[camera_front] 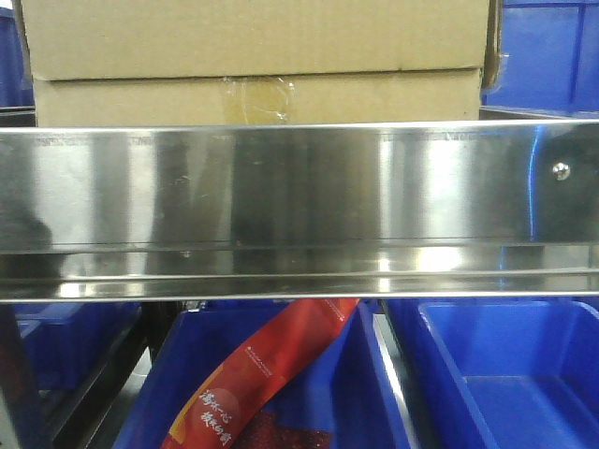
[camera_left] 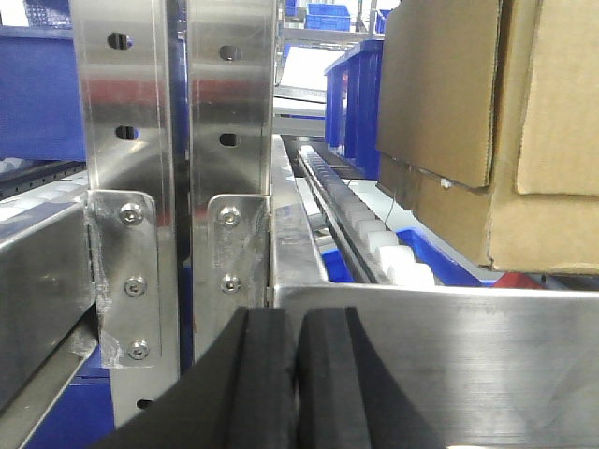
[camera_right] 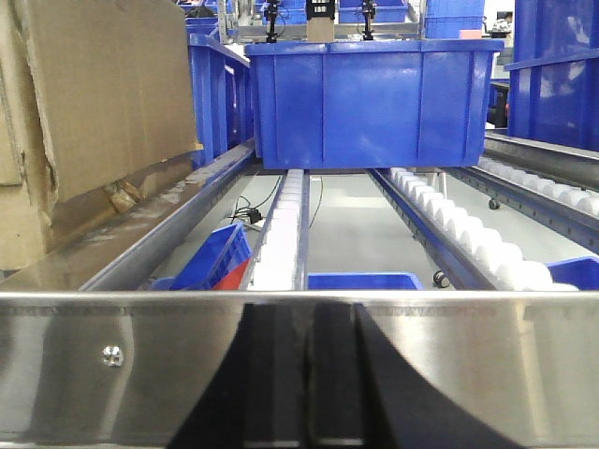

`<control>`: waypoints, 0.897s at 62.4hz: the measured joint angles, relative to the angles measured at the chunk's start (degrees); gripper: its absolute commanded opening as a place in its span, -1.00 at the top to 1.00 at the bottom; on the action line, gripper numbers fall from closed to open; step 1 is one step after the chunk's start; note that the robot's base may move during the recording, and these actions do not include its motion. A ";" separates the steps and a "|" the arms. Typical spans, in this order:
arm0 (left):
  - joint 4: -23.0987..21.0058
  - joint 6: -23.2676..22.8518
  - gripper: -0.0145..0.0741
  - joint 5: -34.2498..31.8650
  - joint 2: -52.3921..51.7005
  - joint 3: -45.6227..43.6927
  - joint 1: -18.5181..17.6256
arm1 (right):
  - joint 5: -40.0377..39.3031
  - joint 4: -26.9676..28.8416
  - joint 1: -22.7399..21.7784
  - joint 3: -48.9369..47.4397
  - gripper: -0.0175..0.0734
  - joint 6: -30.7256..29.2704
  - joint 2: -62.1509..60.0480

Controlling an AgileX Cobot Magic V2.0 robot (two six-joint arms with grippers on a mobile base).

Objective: Grab carton from right shelf to conveyor

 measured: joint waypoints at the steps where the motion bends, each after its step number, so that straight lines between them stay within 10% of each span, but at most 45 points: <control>1: 0.00 0.00 0.64 0.00 0.00 0.00 0.00 | 0.00 0.00 0.00 0.00 0.76 0.00 0.00; 56: -0.67 0.00 0.64 -6.37 0.00 0.00 0.00 | -1.34 0.00 0.00 0.00 0.76 0.00 0.00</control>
